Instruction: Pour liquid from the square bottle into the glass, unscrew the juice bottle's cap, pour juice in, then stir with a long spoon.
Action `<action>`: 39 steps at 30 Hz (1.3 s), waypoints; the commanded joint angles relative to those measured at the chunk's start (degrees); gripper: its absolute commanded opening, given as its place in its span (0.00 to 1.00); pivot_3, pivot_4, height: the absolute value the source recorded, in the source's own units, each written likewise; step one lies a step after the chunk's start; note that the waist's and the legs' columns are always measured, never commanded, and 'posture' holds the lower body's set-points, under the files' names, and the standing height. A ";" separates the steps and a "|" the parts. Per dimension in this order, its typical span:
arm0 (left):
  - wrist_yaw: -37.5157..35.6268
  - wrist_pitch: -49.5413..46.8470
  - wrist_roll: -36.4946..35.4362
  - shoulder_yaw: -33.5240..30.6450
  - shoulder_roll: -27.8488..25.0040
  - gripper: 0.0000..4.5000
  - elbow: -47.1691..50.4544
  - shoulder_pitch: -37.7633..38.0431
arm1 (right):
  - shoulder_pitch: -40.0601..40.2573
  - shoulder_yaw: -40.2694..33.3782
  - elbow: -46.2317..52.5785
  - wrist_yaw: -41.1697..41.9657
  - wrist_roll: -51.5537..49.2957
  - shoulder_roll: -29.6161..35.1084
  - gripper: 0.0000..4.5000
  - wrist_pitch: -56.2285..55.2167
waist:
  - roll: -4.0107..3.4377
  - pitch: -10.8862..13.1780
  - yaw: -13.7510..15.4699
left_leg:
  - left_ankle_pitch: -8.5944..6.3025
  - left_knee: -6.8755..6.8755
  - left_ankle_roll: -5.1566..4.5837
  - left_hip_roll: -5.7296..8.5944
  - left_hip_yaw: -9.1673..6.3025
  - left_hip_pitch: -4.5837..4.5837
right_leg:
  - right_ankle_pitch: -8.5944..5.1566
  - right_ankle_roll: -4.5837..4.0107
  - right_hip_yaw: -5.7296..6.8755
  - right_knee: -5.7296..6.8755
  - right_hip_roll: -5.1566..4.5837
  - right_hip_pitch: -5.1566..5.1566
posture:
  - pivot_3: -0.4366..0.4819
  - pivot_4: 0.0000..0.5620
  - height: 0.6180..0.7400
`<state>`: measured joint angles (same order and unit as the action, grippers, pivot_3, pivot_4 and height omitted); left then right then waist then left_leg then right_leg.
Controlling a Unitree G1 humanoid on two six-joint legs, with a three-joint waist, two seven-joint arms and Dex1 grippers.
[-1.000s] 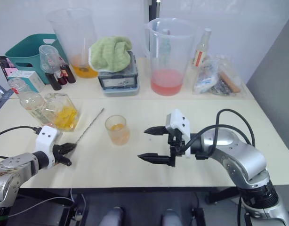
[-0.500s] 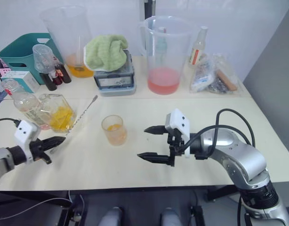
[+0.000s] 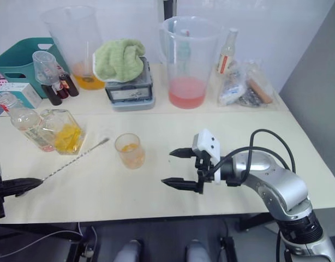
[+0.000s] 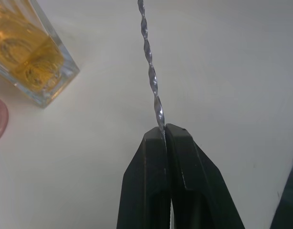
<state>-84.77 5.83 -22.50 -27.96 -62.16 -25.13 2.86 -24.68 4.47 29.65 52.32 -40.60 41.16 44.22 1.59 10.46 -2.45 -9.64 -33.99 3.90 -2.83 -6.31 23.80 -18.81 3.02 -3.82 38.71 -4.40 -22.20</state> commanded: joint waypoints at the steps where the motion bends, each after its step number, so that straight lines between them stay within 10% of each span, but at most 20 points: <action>1: -5.14 14.21 2.86 1.18 -1.74 0.00 -6.36 -1.19 | -0.70 -0.12 0.52 0.37 0.18 -0.29 1.00 -1.07 | 0.00 0.00 -0.02 | 0.00 0.00 0.00 0.00 0.00 0.00 | 0.00 0.00 0.00 0.01 0.00 0.00 | 0.48 0.27 1.00; 17: -4.10 37.14 10.29 14.79 1.53 0.00 -16.49 -10.82 | -2.27 0.18 0.22 0.13 -0.01 -0.28 1.00 0.32 | 0.00 -0.01 -0.26 | 0.01 -0.05 0.00 -0.02 0.01 -0.01 | 0.00 0.00 0.00 0.22 0.02 -0.04 | 0.48 0.27 1.00; 27: -6.22 10.58 3.68 15.40 -2.93 0.65 -8.86 -12.44 | -3.39 0.37 -0.40 0.01 -0.15 -0.67 1.00 1.34 | -0.02 0.00 -0.31 | 0.01 -0.10 0.00 -0.02 0.01 -0.04 | -0.01 0.00 0.00 0.28 0.03 -0.04 | 0.48 0.27 1.00; 32: -7.73 -7.53 -2.17 17.13 -8.80 0.65 3.15 -8.13 | -3.61 0.77 -0.17 -0.40 0.04 -1.40 1.00 1.62 | 0.00 0.03 -0.51 | 0.01 -0.12 0.00 -0.04 0.01 -0.03 | -0.01 0.00 -0.01 0.29 0.04 -0.04 | 0.48 0.27 1.00; 39: -3.10 -4.73 6.09 20.54 -6.61 0.65 5.63 -10.55 | -3.27 0.37 1.60 -1.62 -0.67 -1.88 1.00 2.61 | -0.20 0.13 -0.29 | 0.01 -0.12 0.00 -0.04 0.01 -0.03 | -0.01 0.00 -0.01 0.29 0.06 -0.05 | 0.48 0.27 1.00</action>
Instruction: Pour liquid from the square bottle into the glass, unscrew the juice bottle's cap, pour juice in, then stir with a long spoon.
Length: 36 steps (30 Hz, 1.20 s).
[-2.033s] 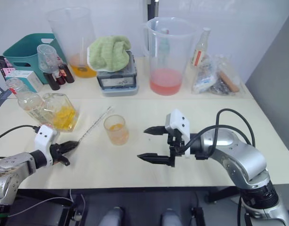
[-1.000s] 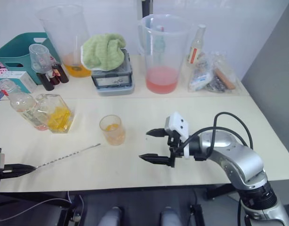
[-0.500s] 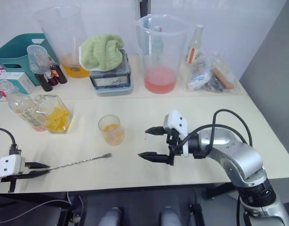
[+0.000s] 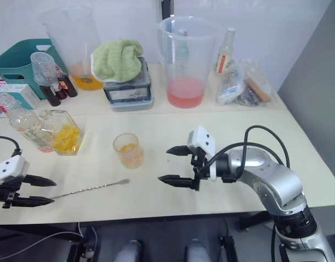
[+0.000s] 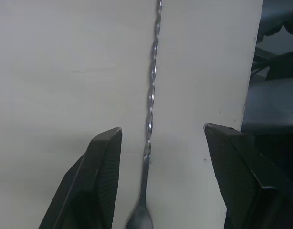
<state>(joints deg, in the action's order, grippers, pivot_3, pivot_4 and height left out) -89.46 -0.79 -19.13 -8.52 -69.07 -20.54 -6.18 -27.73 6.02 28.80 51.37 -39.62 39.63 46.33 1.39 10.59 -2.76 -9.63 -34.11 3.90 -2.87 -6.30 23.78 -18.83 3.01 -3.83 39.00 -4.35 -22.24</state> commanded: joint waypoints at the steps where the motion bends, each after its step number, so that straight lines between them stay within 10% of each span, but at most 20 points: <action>1: 2.39 3.07 4.56 2.31 0.76 0.65 0.32 -1.83 | -0.08 -1.31 2.91 -1.05 -1.87 -0.37 1.00 0.75 | 0.00 0.00 0.04 | 0.00 0.00 0.00 0.00 0.00 0.00 | 0.00 0.00 0.00 0.00 0.00 0.00 | 0.48 0.27 1.00; 7: 4.74 7.35 10.35 5.94 2.03 0.65 -3.62 -2.07 | 0.13 -1.85 4.35 -2.40 -2.85 -0.27 1.00 1.79 | -0.02 -0.01 0.11 | 0.00 0.00 0.00 0.00 0.00 -0.01 | 0.00 0.00 0.00 0.01 -0.01 0.00 | 0.48 0.27 1.00; 16: 3.18 9.16 11.03 7.42 1.95 0.01 -5.45 -2.38 | -0.10 -2.25 4.69 -3.01 -3.80 0.26 1.00 1.79 | -0.16 -0.04 -0.41 | -0.01 0.00 -0.01 0.00 0.01 -0.05 | -0.01 -0.01 -0.03 0.02 0.00 0.02 | 0.48 0.27 1.00; 31: -3.04 -1.77 -15.05 1.68 2.28 0.01 9.61 -3.65 | 1.95 -2.50 2.10 -3.28 -2.57 -0.28 1.00 0.58 | -0.13 -0.01 -0.39 | -0.01 -0.11 -0.01 0.00 0.00 0.05 | -0.01 -0.01 -0.03 0.03 -0.02 0.02 | 0.48 0.27 1.00; 36: 5.06 -12.57 -21.91 -1.90 8.00 0.01 19.36 -5.60 | 4.95 -3.76 0.41 -3.83 -2.41 -0.53 1.00 0.18 | -0.13 -0.01 -0.22 | -0.01 -0.16 -0.01 0.01 0.00 0.05 | -0.01 -0.01 -0.03 0.05 -0.01 0.02 | 0.48 0.27 1.00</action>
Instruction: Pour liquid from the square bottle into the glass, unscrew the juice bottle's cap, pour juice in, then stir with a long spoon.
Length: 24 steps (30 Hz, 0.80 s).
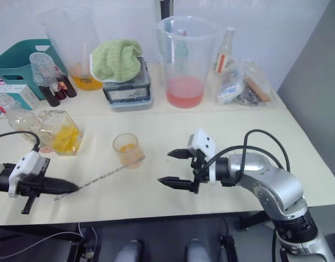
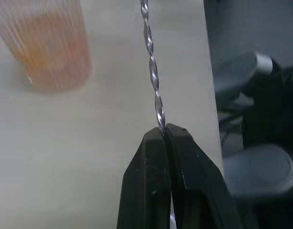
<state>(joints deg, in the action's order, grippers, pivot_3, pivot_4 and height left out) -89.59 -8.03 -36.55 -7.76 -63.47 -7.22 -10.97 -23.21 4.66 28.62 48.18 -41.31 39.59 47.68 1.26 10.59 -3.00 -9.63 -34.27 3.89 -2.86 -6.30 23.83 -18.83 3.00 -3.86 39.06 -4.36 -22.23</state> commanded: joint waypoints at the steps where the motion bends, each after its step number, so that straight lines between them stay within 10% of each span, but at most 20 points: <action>1: 8.07 -7.05 -5.46 -3.12 4.22 0.01 8.55 -0.98 | 0.33 -3.11 1.01 -1.60 -2.45 -1.80 1.00 -0.39 | 0.00 0.00 0.05 | 0.00 -0.03 0.00 0.00 0.00 0.00 | 0.00 0.00 0.00 0.00 0.00 0.00 | 0.48 0.27 1.00; 10: 23.95 -16.64 -9.26 -3.95 15.29 0.01 22.21 -1.38 | -8.69 -6.44 1.41 -28.85 -18.83 -27.33 1.00 5.05 | 0.02 -0.01 -0.98 | 0.00 -0.02 -0.01 -0.04 -0.04 -0.06 | 0.00 0.00 -0.01 0.16 0.05 0.00 | 0.48 0.27 1.00; 19: 28.11 -19.33 -9.36 -3.96 18.04 0.01 25.55 -2.04 | -12.28 -7.94 0.46 -42.60 -30.66 -33.03 1.00 6.49 | 0.01 -0.01 -0.65 | 0.04 -0.04 0.06 0.01 -0.04 -0.05 | 0.00 0.00 -0.01 0.15 0.01 -0.01 | 0.48 0.27 1.00; 24: 28.79 -19.78 -9.00 -4.01 18.74 0.00 25.79 -2.54 | -12.24 -7.28 0.29 -44.88 -32.35 -32.27 0.67 6.18 | 0.01 -0.01 -0.78 | 0.04 -0.03 0.06 0.00 -0.04 -0.05 | 0.00 0.00 -0.03 0.15 0.02 -0.01 | 0.48 0.27 1.00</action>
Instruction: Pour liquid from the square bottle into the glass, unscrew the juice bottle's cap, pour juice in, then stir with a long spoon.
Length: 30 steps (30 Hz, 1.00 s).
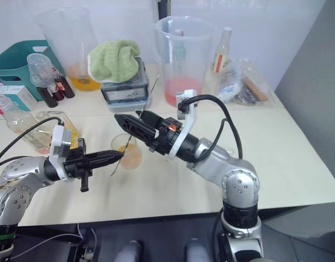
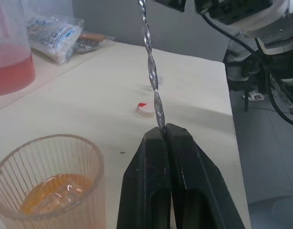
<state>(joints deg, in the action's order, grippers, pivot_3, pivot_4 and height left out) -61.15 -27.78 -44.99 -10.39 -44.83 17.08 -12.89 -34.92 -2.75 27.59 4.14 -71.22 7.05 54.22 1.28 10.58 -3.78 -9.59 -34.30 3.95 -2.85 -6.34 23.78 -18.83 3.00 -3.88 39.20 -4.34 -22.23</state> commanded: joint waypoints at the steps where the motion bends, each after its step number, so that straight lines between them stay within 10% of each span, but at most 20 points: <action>1: 0.22 0.02 -0.43 -1.33 0.07 0.00 1.49 -0.61 | -0.56 0.20 1.32 -1.03 -2.65 0.40 0.59 -0.48 | 0.00 0.00 -0.02 | 0.00 0.00 0.00 0.00 0.00 0.00 | 0.00 0.00 0.00 0.00 0.00 0.00 | 0.48 0.27 1.00; 9: -0.32 0.23 0.17 -1.18 0.08 0.00 0.49 -1.25 | -0.65 0.08 0.79 -2.15 -3.67 1.04 0.01 -1.43 | 0.00 0.00 0.00 | 0.00 0.01 0.00 0.00 0.00 0.00 | 0.00 0.00 0.00 0.00 0.00 0.00 | 0.48 0.27 1.00; 20: -0.34 -5.90 -6.20 -3.75 -0.68 0.00 0.09 -1.53 | -1.25 -0.40 0.04 -1.50 -2.67 2.09 0.01 -3.16 | 0.00 0.00 -0.11 | 0.00 0.02 -0.01 0.00 0.00 0.01 | 0.00 0.00 -0.01 -0.01 0.01 -0.01 | 0.48 0.27 1.00; 30: -3.39 -6.31 -6.36 -10.76 -3.33 0.73 -0.63 4.96 | -2.72 -1.55 -0.95 -0.64 -3.14 3.09 0.00 -4.04 | 0.00 0.00 -0.20 | 0.00 0.04 -0.01 -0.01 0.00 0.01 | 0.00 0.00 -0.01 -0.02 0.01 -0.02 | 0.48 0.27 1.00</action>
<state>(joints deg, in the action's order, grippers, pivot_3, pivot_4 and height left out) -63.00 -35.14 -51.73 -17.49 -46.39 16.58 -9.55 -36.18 -2.97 25.82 2.66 -73.25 9.88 52.15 1.27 10.58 -3.98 -9.59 -34.24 3.94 -2.87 -6.34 23.78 -18.84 2.99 -3.90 39.18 -4.32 -22.27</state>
